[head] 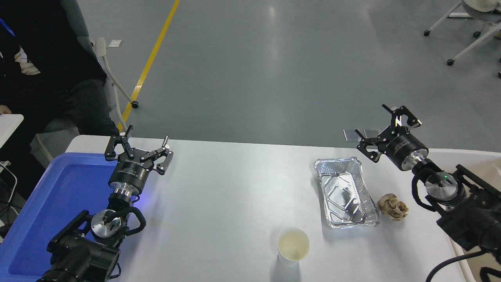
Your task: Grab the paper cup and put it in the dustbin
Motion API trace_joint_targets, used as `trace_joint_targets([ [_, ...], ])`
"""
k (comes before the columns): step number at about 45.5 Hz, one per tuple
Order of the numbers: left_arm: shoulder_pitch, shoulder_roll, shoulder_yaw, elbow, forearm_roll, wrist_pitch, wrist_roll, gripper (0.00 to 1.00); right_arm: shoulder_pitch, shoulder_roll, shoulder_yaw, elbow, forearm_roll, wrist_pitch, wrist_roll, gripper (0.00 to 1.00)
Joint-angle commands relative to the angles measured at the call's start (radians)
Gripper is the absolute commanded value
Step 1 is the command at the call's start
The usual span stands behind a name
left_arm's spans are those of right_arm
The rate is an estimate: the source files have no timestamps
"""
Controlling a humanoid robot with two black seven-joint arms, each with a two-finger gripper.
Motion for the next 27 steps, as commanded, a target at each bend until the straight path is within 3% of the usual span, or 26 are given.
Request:
trace_joint_targets([
  [1,0.0,0.001,0.002,-0.001,0.0,0.001,0.001,0.99,0.175,-0.192,-0.297,0.062,-0.053,0.0,-0.001,1.0],
  [15,0.0,0.0,0.002,-0.001,0.0,-0.001,0.0,0.99,0.663,-0.329,-0.98,0.197,-0.174,0.0,0.001,1.0],
  [27,0.0,0.001,0.002,0.0,0.0,-0.001,0.001,0.99,1.034,-0.323,-1.41,0.427,-0.344,-0.001,0.007,1.0],
])
